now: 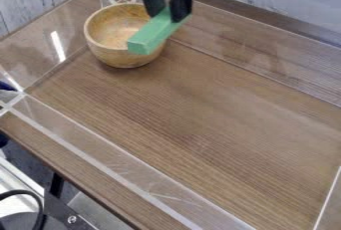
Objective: Remove the green block from inside the brown bowl and put it on the table
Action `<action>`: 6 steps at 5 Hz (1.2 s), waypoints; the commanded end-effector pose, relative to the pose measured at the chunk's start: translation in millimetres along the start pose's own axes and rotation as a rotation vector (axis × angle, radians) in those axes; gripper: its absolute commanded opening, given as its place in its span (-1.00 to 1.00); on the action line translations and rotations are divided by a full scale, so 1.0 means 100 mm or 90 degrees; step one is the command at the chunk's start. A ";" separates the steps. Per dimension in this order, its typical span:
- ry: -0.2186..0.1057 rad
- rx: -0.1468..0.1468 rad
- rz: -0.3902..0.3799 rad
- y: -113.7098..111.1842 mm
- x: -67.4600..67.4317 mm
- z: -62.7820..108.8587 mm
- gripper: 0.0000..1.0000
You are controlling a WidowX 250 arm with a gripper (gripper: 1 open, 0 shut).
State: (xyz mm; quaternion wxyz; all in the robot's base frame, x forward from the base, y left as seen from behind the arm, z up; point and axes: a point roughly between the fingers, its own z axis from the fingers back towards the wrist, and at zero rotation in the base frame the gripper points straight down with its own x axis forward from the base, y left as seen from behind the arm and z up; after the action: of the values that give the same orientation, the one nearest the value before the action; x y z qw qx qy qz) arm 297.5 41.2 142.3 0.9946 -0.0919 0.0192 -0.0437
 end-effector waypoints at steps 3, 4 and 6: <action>0.026 0.021 -0.088 -0.36 -0.11 -0.36 -1.00; 0.044 0.020 -0.104 -0.39 -0.11 -0.63 -1.00; 0.073 0.021 -0.115 -0.35 -0.11 -1.07 -1.00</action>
State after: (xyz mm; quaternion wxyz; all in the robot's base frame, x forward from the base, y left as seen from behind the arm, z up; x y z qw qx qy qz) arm 270.2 -11.5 32.1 0.9836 -0.0792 0.0929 -0.1327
